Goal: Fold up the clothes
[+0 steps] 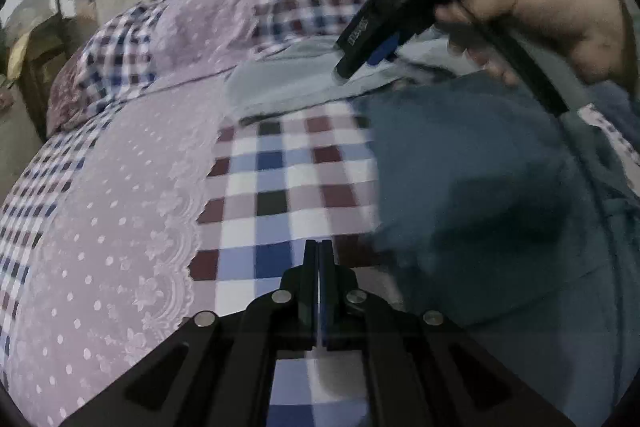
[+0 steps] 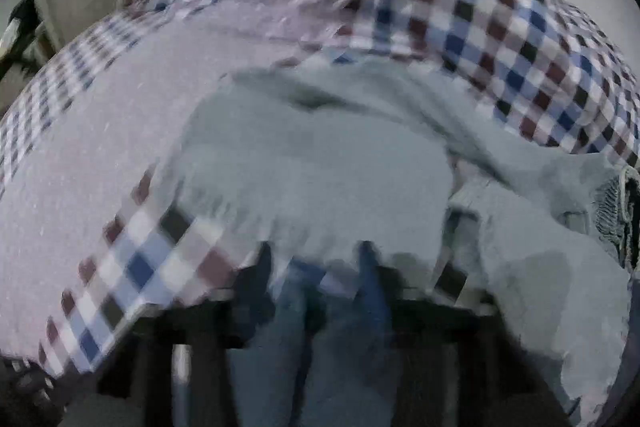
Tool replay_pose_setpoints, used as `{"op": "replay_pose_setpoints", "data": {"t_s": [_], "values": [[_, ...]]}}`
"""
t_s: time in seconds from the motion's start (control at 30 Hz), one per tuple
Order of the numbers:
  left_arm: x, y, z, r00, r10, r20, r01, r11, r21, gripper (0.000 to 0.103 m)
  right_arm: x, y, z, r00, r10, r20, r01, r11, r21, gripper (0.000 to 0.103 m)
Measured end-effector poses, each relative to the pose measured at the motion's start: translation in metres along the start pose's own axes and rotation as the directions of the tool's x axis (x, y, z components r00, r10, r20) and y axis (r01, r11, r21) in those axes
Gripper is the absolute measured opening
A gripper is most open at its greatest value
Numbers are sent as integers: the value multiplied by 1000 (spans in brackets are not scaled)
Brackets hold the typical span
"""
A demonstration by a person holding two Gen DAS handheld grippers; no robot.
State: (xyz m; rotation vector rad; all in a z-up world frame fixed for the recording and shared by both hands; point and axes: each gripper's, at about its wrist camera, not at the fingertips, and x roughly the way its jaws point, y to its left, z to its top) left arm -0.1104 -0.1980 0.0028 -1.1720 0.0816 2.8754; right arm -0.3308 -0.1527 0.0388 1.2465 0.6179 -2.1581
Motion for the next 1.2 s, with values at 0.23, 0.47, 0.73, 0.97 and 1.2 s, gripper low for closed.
{"op": "replay_pose_setpoints", "data": {"t_s": [0.23,0.47,0.73,0.97,1.2], "values": [[5,10,4,982,-189,-19,188,981,-49,56,-114,-42,-67,959,171,228,-185,982,42,79],[26,-15,13,983,-157,-96,164,984,69,36,-180,-129,-196,968,36,248,-86,977,195,81],[-2,11,-8,981,82,-178,-119,970,-211,18,-195,-206,-347,972,-14,233,-105,865,491,81],[-81,-34,-41,998,-26,-63,7,957,-290,62,-185,-190,-359,955,61,289,-186,885,427,66],[-80,-78,-41,984,-178,23,177,938,-298,62,-128,-168,-312,986,117,120,-151,929,337,44]]}}
